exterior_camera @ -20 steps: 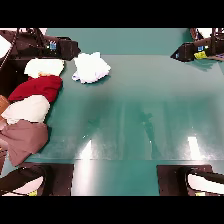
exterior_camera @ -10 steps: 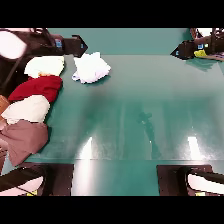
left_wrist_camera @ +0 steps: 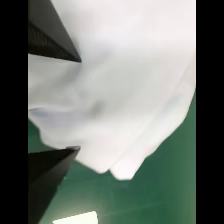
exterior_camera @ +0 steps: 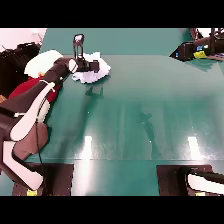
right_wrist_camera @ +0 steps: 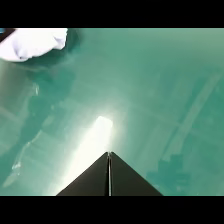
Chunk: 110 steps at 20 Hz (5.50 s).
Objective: Fold the shirts.
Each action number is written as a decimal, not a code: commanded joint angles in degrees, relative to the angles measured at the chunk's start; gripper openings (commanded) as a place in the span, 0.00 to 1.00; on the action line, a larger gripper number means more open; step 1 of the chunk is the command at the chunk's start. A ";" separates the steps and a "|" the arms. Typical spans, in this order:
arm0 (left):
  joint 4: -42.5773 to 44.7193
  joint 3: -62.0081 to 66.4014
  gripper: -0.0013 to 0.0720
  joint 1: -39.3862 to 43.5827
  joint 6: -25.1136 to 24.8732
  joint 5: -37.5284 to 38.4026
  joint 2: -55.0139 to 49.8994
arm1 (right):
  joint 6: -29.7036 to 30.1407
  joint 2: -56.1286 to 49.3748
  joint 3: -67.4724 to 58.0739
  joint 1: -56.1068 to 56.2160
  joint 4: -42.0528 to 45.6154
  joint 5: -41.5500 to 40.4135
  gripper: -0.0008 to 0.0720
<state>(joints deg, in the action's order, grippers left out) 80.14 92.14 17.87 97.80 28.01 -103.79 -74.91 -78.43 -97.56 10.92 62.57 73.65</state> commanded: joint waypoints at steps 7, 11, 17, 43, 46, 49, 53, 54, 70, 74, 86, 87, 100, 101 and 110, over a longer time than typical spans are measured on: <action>4.85 12.33 0.05 -0.07 -1.73 8.44 -1.84 | -0.04 0.31 -0.17 0.02 0.00 1.44 0.03; 15.23 21.31 0.05 -0.04 -2.29 18.43 10.05 | -0.04 1.92 -5.57 -1.16 0.11 1.31 0.03; 15.28 22.47 0.05 4.37 -6.97 35.39 29.11 | -0.04 5.88 -13.94 -1.79 0.17 1.38 0.03; -20.98 -25.00 0.92 -7.91 -12.81 27.47 20.79 | -3.76 10.78 -13.77 -1.53 -0.02 2.51 0.03; -24.68 -27.21 0.92 -7.91 -12.92 26.86 16.94 | -3.76 9.09 -13.79 0.55 0.04 4.02 0.03; -33.59 -27.32 0.92 -7.85 -18.25 26.77 13.81 | -3.76 7.52 -13.79 2.25 0.09 4.20 0.03; -37.05 -27.39 0.73 -7.85 -19.78 23.96 13.20 | -4.61 6.67 -13.75 1.77 0.26 7.04 0.03; -37.22 -27.39 0.46 -7.85 -19.80 23.54 13.22 | -4.81 6.69 -13.75 1.44 0.26 8.04 0.03; -28.76 -3.76 0.05 -15.04 -20.28 28.24 16.11 | -3.72 12.04 49.62 -1.25 -13.14 -7.43 0.63; -28.11 -3.76 0.05 -14.93 -20.26 28.83 16.11 | 4.48 2.45 53.92 3.96 -27.47 -17.00 0.60; -27.76 -3.76 0.05 -14.93 -20.24 30.27 16.11 | 5.55 -18.78 32.06 15.47 -27.89 -19.02 0.42; -27.76 -3.76 0.05 -14.93 -20.24 30.73 16.11 | 5.55 -19.23 31.54 15.82 -27.87 -19.02 0.34; -26.34 10.80 0.05 -14.93 -23.30 30.99 39.93 | -3.30 10.10 5.38 3.63 2.60 -8.48 0.03; -26.34 12.00 0.05 -14.93 -23.30 31.15 42.58 | -3.30 12.76 3.13 3.02 2.62 -8.44 0.03; -29.09 15.17 0.05 -14.93 -23.23 31.04 57.00 | -4.68 26.77 -8.52 2.49 6.27 -7.37 0.03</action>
<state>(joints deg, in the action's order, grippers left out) 52.97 106.28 2.98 74.61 58.98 -49.60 -78.48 -55.05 -103.33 13.58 66.15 66.13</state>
